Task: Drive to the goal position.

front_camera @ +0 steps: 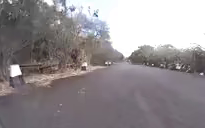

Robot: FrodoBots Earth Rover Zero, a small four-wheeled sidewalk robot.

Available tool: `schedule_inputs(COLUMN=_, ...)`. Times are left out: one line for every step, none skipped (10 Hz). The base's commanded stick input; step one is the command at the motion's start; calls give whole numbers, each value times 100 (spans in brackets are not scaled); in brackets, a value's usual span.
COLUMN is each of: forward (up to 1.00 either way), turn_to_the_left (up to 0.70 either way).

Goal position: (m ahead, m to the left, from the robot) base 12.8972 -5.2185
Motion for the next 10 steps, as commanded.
schedule_inputs(forward=67, turn_to_the_left=0)
schedule_inputs(forward=67, turn_to_the_left=0)
schedule_inputs(forward=67, turn_to_the_left=0)
schedule_inputs(forward=67, turn_to_the_left=0)
schedule_inputs(forward=67, turn_to_the_left=0)
schedule_inputs(forward=67, turn_to_the_left=0)
schedule_inputs(forward=67, turn_to_the_left=0)
schedule_inputs(forward=67, turn_to_the_left=0)
schedule_inputs(forward=67, turn_to_the_left=0)
schedule_inputs(forward=67, turn_to_the_left=0)
